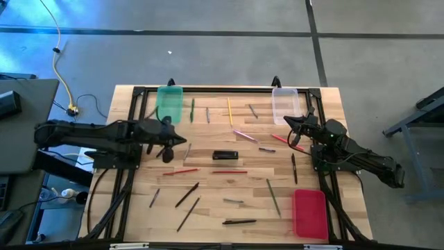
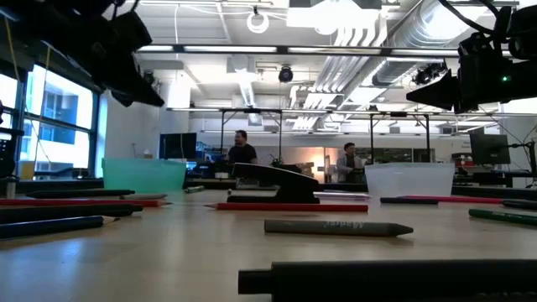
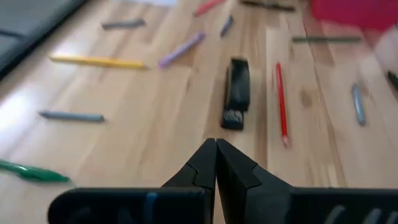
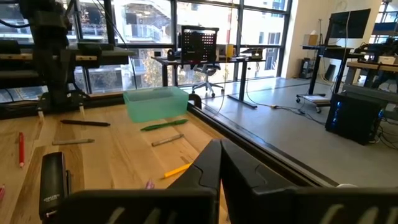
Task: Sort crayons/erasers/pens/pencils in bins
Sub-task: Put the red pencil into the green bin
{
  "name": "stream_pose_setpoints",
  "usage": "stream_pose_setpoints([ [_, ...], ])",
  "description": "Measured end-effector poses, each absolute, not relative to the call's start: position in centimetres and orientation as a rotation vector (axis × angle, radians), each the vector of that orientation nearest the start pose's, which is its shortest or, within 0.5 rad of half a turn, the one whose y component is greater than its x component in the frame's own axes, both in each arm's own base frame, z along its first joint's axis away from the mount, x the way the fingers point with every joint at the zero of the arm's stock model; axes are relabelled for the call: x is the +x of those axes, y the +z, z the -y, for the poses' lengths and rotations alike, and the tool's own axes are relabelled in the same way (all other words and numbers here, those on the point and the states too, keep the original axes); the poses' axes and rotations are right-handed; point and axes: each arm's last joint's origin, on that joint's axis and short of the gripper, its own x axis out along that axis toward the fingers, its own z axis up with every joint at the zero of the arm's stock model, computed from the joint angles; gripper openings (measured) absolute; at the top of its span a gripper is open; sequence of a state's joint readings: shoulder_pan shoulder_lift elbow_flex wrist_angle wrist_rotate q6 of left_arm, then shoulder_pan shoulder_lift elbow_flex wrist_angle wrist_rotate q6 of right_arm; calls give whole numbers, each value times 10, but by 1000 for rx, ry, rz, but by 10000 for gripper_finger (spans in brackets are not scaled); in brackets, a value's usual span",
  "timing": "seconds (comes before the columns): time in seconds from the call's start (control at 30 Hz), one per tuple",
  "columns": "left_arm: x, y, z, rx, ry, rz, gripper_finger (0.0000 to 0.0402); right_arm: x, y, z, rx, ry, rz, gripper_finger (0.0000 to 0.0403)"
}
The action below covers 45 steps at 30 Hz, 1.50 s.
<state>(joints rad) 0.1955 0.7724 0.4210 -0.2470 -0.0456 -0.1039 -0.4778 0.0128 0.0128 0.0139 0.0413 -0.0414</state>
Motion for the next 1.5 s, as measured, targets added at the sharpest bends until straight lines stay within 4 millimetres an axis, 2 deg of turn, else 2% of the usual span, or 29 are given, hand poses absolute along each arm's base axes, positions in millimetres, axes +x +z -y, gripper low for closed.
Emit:
stream_pose_setpoints([
  [0.3,174,186,-9,-143,225,-845,0,86,168,46,-43,-519,1,0],
  [0.63,213,183,28,-184,202,-960,1,86,168,46,-43,-519,0,0],
  [0.9,241,176,47,-218,252,-1085,43,86,168,46,-43,-519,0,0],
  [1.17,251,157,51,-230,273,-1180,103,86,168,46,-43,-519,0,0],
  [1.5,257,138,46,-212,323,-1237,113,86,168,46,-43,-519,0,0],
])
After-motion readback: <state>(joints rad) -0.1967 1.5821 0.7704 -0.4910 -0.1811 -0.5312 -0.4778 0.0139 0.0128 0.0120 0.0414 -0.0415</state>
